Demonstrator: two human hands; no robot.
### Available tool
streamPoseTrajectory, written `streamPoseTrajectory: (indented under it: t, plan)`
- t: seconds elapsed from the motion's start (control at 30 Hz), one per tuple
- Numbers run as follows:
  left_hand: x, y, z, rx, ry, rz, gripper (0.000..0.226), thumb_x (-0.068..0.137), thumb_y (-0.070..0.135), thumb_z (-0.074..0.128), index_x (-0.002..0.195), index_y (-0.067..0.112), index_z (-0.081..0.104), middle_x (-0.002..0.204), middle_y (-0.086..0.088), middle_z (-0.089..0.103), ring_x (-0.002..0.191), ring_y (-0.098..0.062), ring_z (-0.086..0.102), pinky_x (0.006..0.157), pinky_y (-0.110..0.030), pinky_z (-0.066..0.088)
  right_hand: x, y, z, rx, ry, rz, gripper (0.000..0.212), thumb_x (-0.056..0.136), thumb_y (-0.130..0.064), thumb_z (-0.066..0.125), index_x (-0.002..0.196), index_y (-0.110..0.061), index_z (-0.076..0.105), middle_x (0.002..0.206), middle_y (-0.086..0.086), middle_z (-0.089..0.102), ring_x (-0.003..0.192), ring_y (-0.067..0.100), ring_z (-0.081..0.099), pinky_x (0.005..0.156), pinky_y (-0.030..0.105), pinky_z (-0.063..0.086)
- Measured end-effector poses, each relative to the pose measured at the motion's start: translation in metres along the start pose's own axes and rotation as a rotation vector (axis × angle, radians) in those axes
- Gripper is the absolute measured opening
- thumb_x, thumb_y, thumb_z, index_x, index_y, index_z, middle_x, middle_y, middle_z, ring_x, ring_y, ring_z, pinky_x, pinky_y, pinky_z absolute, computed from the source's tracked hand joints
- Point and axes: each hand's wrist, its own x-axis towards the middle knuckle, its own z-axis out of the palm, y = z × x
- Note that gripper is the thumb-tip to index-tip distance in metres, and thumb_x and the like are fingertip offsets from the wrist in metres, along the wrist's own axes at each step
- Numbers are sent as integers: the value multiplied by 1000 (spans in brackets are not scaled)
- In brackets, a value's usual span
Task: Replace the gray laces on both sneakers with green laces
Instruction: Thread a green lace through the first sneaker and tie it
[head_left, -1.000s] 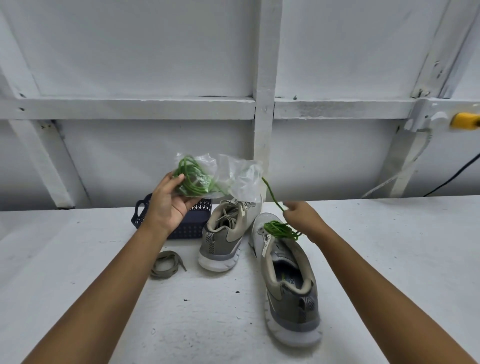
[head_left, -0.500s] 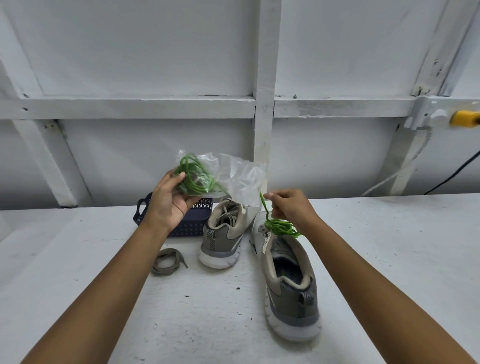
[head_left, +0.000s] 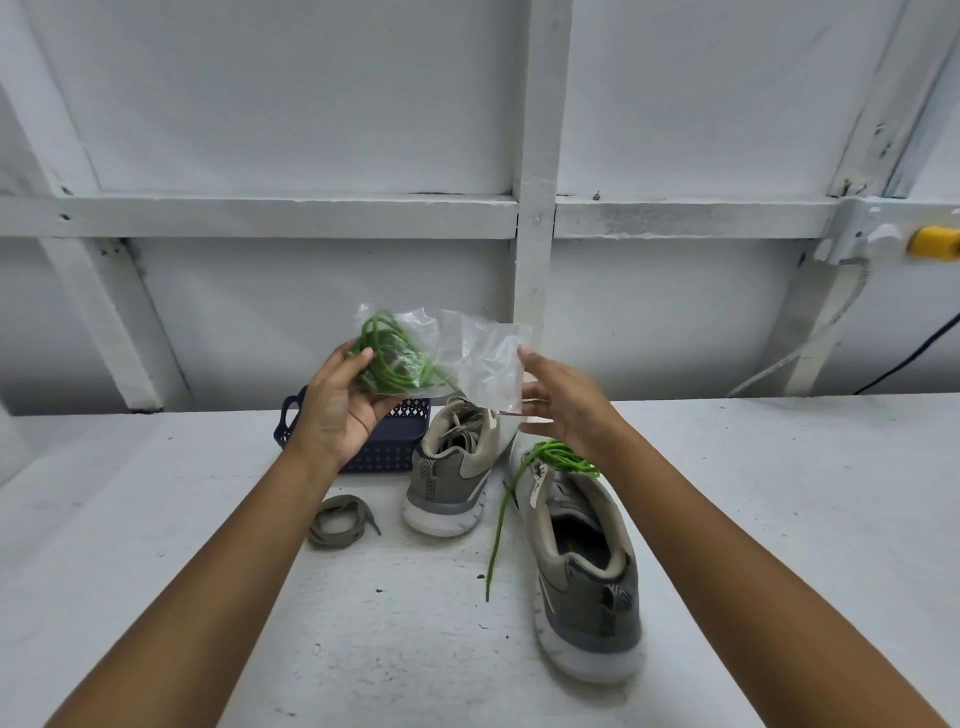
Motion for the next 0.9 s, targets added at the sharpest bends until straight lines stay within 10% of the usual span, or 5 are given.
streamPoseTrajectory:
  t: [0.13, 0.33, 0.53, 0.67, 0.9]
  plan:
    - [2, 1, -11, 106, 77, 6, 18, 94, 1, 46, 86, 14, 56, 72, -1, 71, 70, -15, 70, 57, -31, 58, 11, -4, 14, -67, 208, -85, 47, 91, -8, 59, 135, -4, 42, 94, 11, 58, 72, 17, 56, 64, 27, 49]
    - [11, 10, -45, 458, 269, 12, 23, 89, -3, 56, 109, 9, 52, 98, -14, 61, 84, -27, 63, 54, -29, 59, 33, -1, 39, -341, 303, -234, 37, 90, -11, 59, 124, -16, 45, 83, 9, 59, 71, 19, 57, 68, 33, 51]
    - [35, 23, -83, 1401, 208, 274, 38, 87, -1, 52, 117, 19, 63, 107, -19, 58, 77, -28, 57, 68, -31, 46, 61, -2, 78, -719, 178, -348, 18, 92, -18, 56, 108, -11, 62, 95, 5, 65, 87, 19, 59, 68, 21, 44]
    - [53, 23, -102, 1760, 151, 141, 36, 88, 6, 49, 118, 19, 64, 114, -17, 51, 94, -33, 53, 82, -36, 46, 83, 7, 96, -1014, 37, -245, 33, 91, -25, 54, 122, -15, 59, 121, 7, 62, 113, 26, 56, 95, 38, 45]
    - [71, 13, -103, 2230, -6, -123, 38, 89, 17, 47, 123, 33, 57, 120, -7, 55, 116, -34, 41, 92, -37, 42, 96, 22, 105, -1357, -125, -129, 38, 89, -21, 46, 126, -17, 54, 124, 8, 57, 119, 29, 47, 97, 44, 33]
